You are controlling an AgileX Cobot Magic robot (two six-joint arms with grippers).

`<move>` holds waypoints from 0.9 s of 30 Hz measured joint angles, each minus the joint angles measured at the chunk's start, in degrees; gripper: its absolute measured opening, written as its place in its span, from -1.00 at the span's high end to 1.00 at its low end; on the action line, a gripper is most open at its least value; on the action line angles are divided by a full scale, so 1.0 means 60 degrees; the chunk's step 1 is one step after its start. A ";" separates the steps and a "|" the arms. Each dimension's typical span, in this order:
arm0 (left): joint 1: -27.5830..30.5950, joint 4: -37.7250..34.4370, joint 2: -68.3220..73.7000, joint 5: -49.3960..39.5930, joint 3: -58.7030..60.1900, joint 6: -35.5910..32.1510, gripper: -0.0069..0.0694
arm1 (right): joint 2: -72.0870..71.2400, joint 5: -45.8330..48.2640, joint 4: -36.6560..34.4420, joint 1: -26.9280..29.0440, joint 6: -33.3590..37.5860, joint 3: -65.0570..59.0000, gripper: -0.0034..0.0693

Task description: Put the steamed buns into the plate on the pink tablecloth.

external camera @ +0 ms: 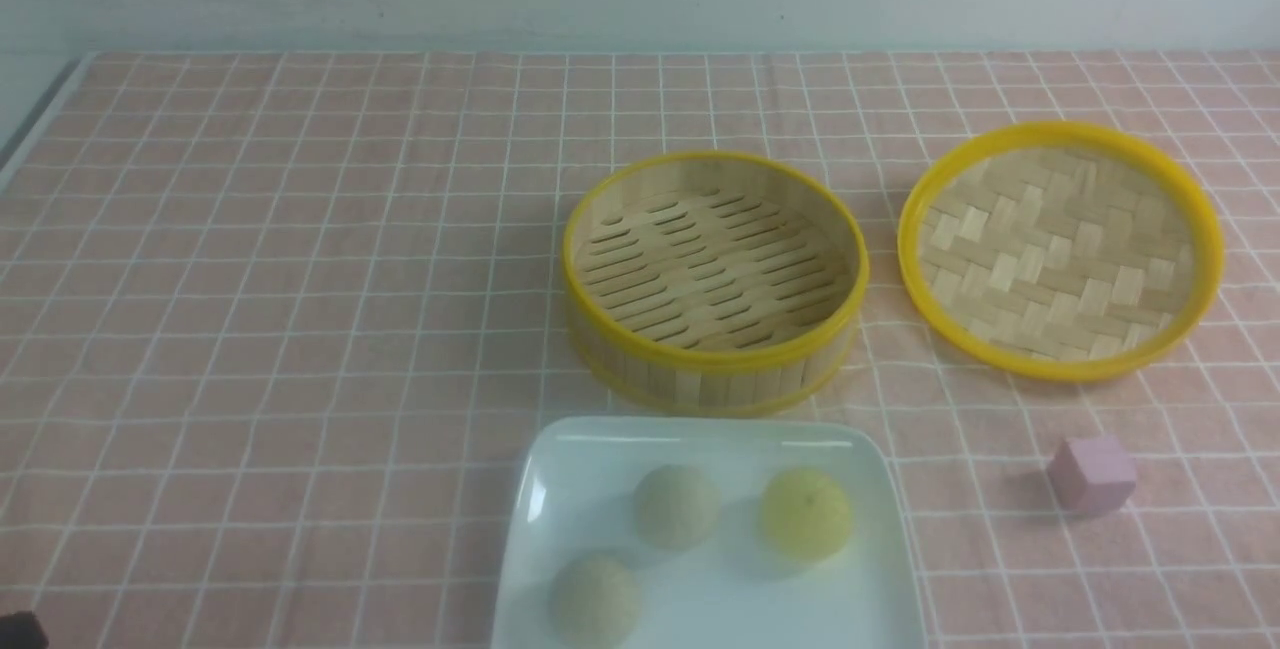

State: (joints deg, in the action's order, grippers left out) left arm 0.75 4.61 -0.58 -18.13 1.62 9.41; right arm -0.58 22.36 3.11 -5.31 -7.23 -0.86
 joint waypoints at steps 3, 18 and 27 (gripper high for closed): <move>0.0000 0.0092 0.0000 -0.0100 0.0000 0.0000 0.70 | 0.0000 0.0000 0.0000 0.0000 0.0000 0.0000 0.50; -0.0254 0.0340 -0.0003 -0.0423 -0.0062 0.0000 0.66 | 0.0000 -0.0012 0.0019 0.0000 0.0000 0.0000 0.46; -0.0262 0.0343 -0.0003 -0.0432 -0.0062 0.0000 0.66 | 0.0000 -0.0020 0.0019 0.0000 0.0000 -0.0008 0.43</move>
State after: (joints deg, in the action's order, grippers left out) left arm -0.82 6.67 -0.60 -20.73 1.25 9.41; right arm -0.58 22.24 3.23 -5.31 -7.23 -0.90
